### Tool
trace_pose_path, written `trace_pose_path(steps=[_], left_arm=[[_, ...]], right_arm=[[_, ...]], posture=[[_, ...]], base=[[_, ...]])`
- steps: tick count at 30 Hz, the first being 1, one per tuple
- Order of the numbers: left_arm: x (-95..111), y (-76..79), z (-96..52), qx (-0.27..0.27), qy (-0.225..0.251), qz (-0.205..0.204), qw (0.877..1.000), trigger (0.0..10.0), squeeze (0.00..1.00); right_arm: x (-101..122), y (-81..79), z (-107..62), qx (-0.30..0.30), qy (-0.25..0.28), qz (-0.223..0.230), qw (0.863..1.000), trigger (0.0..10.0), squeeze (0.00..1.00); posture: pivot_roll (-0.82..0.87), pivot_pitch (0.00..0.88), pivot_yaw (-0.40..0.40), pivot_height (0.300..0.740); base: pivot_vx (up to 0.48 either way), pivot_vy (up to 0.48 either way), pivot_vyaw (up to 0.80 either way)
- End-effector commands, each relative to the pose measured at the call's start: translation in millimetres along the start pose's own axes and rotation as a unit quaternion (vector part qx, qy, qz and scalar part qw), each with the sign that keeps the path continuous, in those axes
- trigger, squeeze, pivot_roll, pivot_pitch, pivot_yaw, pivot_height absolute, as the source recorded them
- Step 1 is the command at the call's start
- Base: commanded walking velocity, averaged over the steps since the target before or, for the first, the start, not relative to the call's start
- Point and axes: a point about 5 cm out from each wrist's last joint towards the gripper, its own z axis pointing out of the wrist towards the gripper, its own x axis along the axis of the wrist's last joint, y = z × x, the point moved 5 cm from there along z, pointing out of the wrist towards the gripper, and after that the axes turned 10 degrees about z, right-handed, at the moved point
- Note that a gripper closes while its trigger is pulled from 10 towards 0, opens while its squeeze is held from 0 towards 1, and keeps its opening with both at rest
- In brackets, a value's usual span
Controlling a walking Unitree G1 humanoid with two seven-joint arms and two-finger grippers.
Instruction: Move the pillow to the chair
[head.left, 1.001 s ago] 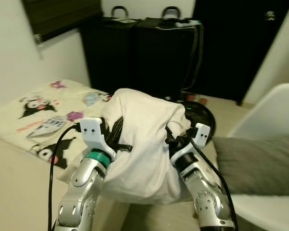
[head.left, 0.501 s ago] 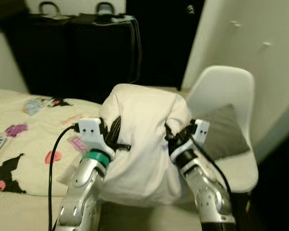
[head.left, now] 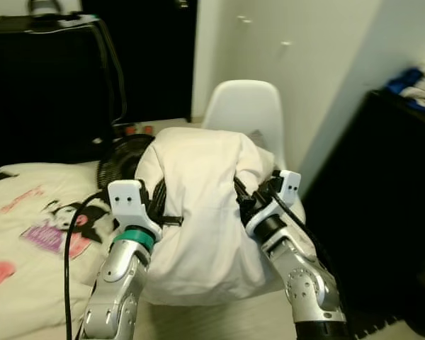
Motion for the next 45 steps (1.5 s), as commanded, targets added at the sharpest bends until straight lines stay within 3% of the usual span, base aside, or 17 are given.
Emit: trace_pose_path(steps=[1,9,16,45], left_arm=[[-0.1,22.4,0.1,-0.039,0.007,-0.015,0.999,10.0,0.0],[1.3,22.5,-4.3,-0.078,0.01,0.003,0.997,10.0,0.0],[2.3,19.0,-4.7,-0.077,0.012,0.009,0.997,10.0,0.0],[0.8,34.0,-7.5,-0.094,0.007,0.008,0.996,10.0,0.0]], right_arm=[[-3.2,-37.1,7.9,0.08,-0.005,0.004,0.997,10.0,0.0],[-5.8,-38.5,-0.2,0.103,-0.032,-0.012,0.994,10.0,0.0],[-4.1,-41.4,-2.5,0.11,-0.034,-0.007,0.993,10.0,0.0],[-10.0,-44.9,-5.3,0.101,-0.034,0.007,0.994,10.0,0.0]], posture=[[0.01,0.0,0.03,0.74],[0.02,0.0,0.04,0.74],[0.02,0.0,0.042,0.74],[0.03,0.0,0.059,0.74]], base=[[0.0,0.0,-0.8],[0.0,0.0,-0.8],[0.0,0.0,-0.8],[0.0,0.0,-0.8]])
